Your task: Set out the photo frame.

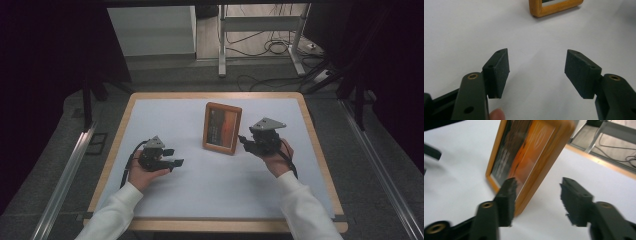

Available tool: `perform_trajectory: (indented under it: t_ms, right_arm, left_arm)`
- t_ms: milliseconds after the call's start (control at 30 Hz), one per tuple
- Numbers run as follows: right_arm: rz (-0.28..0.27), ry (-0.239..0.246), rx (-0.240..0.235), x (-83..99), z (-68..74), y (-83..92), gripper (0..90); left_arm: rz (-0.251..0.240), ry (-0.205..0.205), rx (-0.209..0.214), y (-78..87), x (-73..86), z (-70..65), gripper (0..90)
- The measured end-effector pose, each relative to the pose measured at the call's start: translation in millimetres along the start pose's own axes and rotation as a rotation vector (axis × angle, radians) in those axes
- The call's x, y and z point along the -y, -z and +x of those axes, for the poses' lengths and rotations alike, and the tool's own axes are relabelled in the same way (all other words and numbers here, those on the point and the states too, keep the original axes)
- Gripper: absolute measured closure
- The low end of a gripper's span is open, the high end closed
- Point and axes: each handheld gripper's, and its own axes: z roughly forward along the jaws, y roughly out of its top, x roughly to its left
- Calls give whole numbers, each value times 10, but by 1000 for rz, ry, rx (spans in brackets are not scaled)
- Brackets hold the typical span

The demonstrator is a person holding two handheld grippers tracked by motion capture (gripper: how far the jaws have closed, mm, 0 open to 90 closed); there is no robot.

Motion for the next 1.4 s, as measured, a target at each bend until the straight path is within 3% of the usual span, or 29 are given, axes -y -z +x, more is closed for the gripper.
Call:
perform_trajectory:
  t_ms: [100, 267, 667, 900, 1067, 1133, 1400]
  right_arm:
    - [10, 4, -24, 92, 24, -18, 675]
    - [28, 27, -72, 196, 79, -84, 894]
    - [112, 59, -136, 329, 289, -459, 897]
    - [158, 61, -140, 374, 363, -664, 898]
    - [178, 69, -118, 393, 348, -757, 898]
    - [174, 51, -137, 395, 325, -765, 899]
    - [180, 55, -113, 401, 277, -751, 899]
  left_arm:
    - [7, -24, -10, 15, 3, -39, 356]
    - [9, -25, -10, 29, 25, -59, 357]
    - [15, -22, -4, 16, 49, -62, 357]
    - [9, -18, -3, 18, 52, -62, 357]
    - [15, -29, -2, 1, 52, -69, 357]
    - [15, -28, -1, 0, 53, -67, 356]
    - [12, -26, -1, 5, 52, -64, 356]
